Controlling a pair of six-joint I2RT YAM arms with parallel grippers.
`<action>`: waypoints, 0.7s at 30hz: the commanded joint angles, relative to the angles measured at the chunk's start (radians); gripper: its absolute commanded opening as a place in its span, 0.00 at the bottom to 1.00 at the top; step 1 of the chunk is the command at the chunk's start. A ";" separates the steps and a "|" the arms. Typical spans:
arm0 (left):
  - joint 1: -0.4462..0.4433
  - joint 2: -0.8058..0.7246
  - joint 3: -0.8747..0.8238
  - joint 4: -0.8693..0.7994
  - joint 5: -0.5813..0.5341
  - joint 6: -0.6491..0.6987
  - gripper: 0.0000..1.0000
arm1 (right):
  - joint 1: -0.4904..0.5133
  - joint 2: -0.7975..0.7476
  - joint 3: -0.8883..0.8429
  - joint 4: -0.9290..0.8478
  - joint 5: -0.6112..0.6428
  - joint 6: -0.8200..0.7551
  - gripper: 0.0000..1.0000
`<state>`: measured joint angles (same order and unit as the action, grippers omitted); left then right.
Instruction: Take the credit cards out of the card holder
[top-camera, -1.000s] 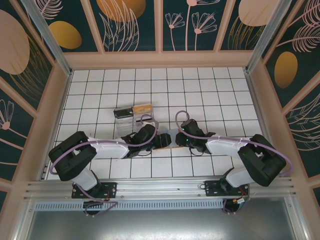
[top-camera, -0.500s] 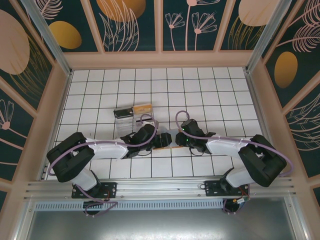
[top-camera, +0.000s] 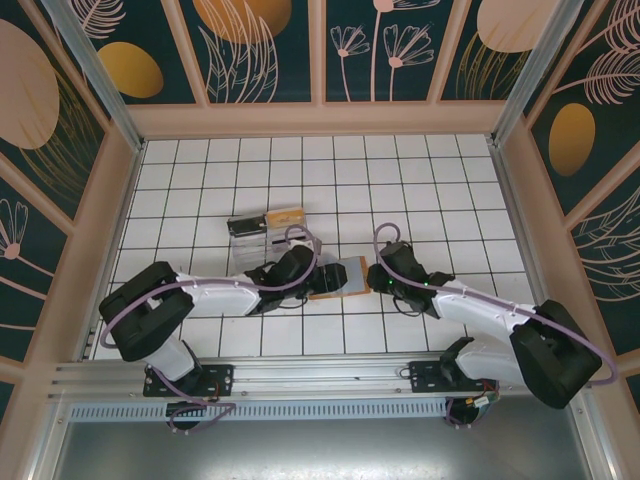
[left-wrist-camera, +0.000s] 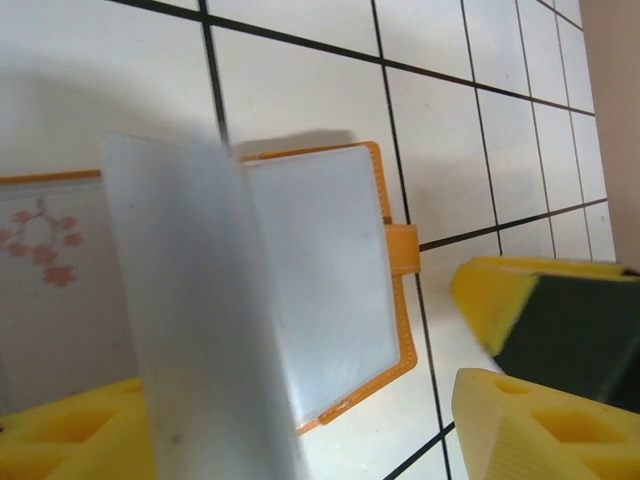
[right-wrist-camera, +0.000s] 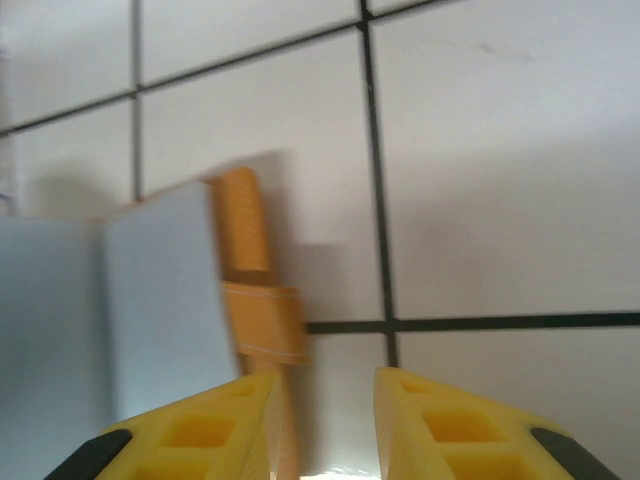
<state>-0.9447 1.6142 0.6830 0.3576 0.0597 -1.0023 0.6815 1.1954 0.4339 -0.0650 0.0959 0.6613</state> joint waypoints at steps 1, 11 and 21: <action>-0.009 0.038 0.046 0.039 0.034 0.016 0.69 | -0.002 0.037 -0.041 0.051 -0.061 0.025 0.32; -0.033 0.093 0.140 0.043 0.070 0.031 0.67 | -0.002 0.099 -0.041 0.100 -0.102 0.030 0.30; -0.043 0.070 0.141 -0.024 0.015 0.049 0.65 | -0.007 0.075 -0.024 0.074 -0.090 0.018 0.30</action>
<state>-0.9840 1.7393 0.8314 0.3645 0.1154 -0.9836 0.6758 1.2652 0.4026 -0.0044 0.0483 0.6724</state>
